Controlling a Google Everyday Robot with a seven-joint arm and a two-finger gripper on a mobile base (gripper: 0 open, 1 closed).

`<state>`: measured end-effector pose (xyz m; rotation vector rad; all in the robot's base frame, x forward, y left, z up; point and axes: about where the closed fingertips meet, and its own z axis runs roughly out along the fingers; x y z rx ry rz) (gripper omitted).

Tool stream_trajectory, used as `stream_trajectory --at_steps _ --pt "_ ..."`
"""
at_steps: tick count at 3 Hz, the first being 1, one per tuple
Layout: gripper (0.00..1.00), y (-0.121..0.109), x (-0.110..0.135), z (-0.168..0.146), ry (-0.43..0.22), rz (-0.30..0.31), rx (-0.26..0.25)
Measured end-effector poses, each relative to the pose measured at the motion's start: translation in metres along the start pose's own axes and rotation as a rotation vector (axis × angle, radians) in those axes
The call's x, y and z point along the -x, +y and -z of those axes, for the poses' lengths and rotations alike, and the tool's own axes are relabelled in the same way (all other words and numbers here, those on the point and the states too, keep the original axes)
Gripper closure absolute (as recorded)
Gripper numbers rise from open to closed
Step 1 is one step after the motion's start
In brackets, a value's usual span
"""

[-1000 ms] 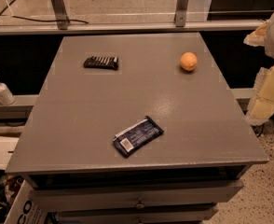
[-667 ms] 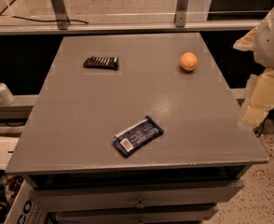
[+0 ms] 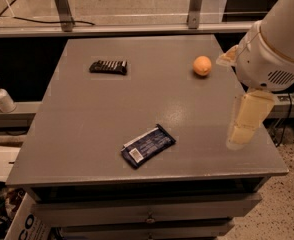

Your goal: Move rxbar blueberry near orange

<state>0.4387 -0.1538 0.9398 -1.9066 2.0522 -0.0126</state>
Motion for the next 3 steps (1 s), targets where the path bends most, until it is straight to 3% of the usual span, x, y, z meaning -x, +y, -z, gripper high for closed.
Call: stream_trajectory --at_steps 3 --pt "0.00 0.006 0.057 -0.065 -0.037 0.135 0.076"
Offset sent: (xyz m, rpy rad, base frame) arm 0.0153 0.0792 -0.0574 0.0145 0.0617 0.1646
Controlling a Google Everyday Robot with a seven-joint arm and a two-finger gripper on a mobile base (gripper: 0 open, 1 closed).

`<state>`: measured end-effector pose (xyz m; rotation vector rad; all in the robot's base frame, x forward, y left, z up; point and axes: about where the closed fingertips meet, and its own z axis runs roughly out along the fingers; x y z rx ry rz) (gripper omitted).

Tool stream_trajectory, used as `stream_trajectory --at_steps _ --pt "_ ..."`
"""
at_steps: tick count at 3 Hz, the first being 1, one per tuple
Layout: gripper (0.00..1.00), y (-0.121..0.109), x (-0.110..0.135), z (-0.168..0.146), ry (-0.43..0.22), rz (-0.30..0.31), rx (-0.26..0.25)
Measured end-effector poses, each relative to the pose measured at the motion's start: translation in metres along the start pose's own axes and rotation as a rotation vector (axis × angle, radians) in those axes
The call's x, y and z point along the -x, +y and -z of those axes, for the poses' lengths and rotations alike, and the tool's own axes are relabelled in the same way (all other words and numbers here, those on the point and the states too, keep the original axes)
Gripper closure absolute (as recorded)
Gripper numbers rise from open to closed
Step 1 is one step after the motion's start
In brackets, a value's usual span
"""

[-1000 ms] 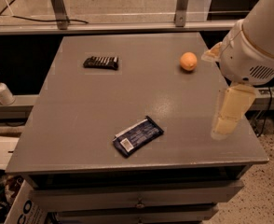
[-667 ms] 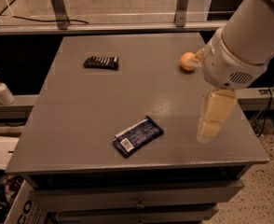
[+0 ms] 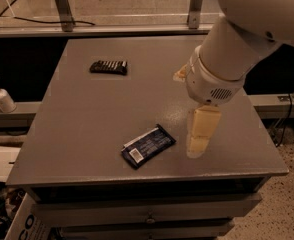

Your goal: Move rxbar blueberry near orange

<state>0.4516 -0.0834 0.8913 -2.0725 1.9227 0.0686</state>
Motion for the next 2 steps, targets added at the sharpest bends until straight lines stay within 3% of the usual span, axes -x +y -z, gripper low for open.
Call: stream_trajectory --at_steps 2 --pt "0.00 0.000 0.010 -0.040 0.023 0.062 0.048"
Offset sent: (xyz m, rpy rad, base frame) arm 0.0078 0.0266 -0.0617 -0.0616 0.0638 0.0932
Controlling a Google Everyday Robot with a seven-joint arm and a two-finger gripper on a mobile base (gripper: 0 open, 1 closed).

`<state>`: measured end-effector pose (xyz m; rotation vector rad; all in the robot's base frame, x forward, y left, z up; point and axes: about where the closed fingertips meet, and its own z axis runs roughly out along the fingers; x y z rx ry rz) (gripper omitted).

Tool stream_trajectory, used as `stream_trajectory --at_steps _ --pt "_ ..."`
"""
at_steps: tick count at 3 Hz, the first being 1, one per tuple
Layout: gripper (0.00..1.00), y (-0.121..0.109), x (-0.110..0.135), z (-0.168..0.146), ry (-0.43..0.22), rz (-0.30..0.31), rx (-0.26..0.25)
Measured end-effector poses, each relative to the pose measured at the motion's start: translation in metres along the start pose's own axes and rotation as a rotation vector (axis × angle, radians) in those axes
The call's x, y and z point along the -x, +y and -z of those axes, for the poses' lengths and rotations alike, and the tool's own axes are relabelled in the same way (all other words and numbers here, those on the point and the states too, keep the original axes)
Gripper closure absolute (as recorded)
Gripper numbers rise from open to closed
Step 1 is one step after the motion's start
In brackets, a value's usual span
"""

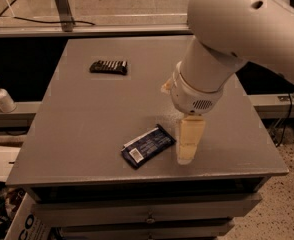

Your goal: Move rxbar blueberry near orange

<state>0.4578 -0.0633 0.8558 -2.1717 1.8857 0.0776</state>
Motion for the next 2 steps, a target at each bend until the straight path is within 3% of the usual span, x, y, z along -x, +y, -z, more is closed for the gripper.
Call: stream_trajectory --at_steps 2 --pt "0.00 0.004 0.003 -0.028 0.015 0.010 0.052"
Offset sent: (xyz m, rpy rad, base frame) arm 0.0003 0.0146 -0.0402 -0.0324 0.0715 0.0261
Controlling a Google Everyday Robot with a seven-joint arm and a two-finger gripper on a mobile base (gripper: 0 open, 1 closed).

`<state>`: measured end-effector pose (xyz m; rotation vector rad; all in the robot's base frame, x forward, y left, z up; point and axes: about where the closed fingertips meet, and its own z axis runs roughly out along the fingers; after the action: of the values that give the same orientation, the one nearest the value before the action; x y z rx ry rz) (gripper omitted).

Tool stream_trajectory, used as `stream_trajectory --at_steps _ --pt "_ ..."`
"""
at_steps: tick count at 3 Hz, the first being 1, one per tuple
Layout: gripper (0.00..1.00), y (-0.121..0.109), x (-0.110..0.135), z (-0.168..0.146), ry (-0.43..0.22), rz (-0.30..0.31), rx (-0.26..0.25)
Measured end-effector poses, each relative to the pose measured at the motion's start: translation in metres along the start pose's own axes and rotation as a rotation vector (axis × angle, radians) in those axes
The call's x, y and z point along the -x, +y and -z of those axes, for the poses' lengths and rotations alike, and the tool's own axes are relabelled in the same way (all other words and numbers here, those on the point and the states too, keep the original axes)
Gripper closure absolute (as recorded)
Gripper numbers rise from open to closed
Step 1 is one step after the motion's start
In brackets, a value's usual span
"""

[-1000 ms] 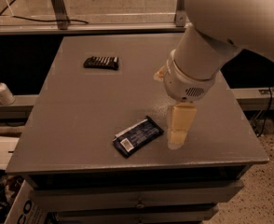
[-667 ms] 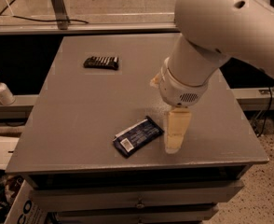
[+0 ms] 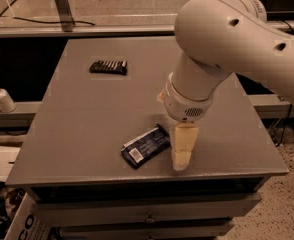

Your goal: Move rxbar blueberry near orange

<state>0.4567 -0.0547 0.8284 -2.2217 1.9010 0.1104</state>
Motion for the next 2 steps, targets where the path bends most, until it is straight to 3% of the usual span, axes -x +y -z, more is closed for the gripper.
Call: stream_trajectory --at_steps 1,2 --pt "0.00 -0.002 0.008 -0.008 0.001 0.010 0.013" --pt "0.16 -0.004 0.018 -0.013 -0.002 0.026 0.014"
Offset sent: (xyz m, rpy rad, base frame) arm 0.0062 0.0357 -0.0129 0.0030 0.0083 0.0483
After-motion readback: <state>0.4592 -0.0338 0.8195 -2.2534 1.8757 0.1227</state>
